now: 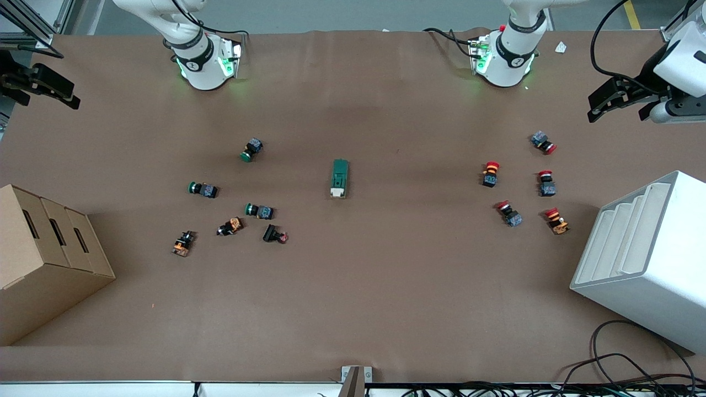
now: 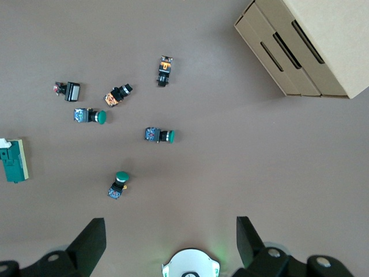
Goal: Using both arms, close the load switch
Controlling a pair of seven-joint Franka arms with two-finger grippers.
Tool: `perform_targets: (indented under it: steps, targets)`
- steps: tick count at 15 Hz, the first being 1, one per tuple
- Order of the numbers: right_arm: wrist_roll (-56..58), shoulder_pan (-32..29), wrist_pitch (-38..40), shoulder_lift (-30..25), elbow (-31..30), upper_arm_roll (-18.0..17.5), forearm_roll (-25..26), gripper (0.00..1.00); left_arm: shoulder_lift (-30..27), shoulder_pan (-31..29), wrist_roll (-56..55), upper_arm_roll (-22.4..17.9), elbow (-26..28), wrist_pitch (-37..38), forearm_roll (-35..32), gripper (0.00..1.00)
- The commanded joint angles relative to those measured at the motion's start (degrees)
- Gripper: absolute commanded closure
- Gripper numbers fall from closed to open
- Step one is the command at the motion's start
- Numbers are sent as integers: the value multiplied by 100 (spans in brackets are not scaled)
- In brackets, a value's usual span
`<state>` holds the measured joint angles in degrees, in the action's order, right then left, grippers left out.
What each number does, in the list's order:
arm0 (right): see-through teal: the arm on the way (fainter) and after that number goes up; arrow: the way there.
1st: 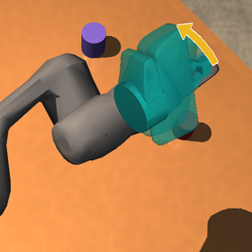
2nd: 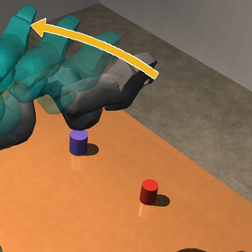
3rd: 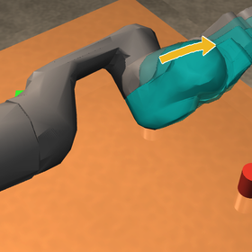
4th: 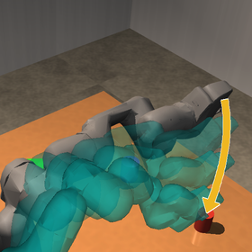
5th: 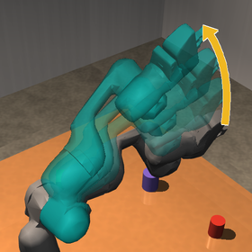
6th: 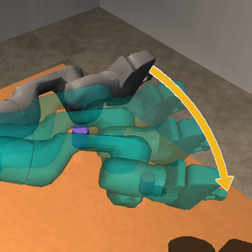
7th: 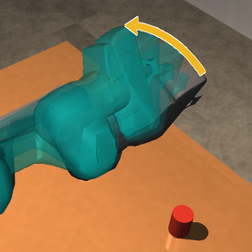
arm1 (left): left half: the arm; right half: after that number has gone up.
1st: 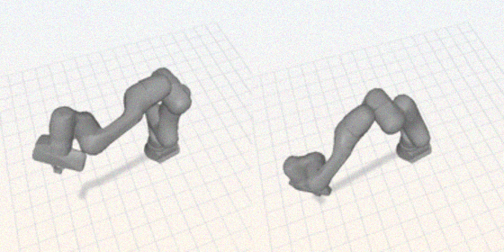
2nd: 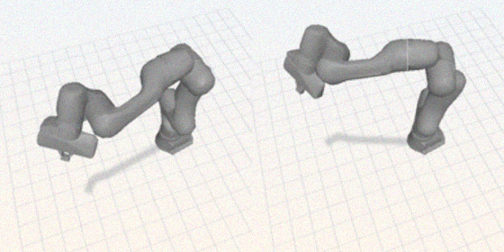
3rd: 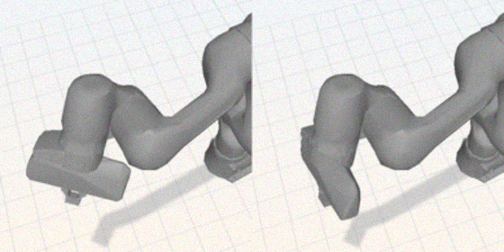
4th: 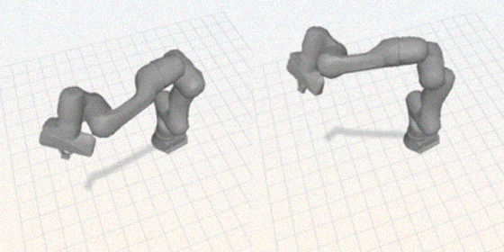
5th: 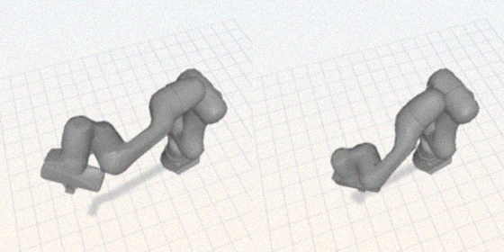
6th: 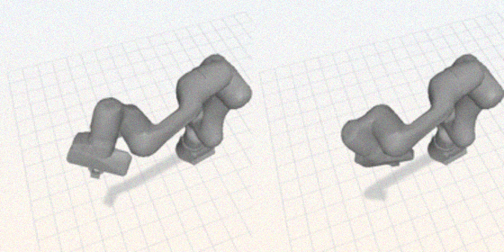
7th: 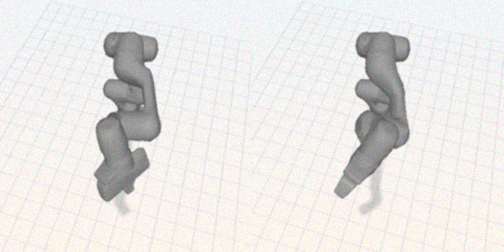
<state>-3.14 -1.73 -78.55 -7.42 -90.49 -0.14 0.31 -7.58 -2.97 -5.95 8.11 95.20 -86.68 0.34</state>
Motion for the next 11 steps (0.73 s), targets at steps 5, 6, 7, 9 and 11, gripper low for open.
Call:
perform_targets:
  steps: [5,6,7,9,11]
  targets:
    - [68,15,-188,-137,-136,49,-110,0,-33,-54,129,-11,-54,55,98,0]
    - [190,-20,-187,-137,-136,67,-119,0,1,-54,155,-11,-141,133,98,0]
    - [443,-81,-179,-129,-136,111,-128,0,89,-45,164,-2,-238,230,98,0]
    - [481,-91,-152,-137,-127,129,-207,0,168,-37,164,-2,-370,371,98,0]
    - [472,-91,-143,-146,-136,129,-225,0,177,-19,164,-2,-370,389,98,0]
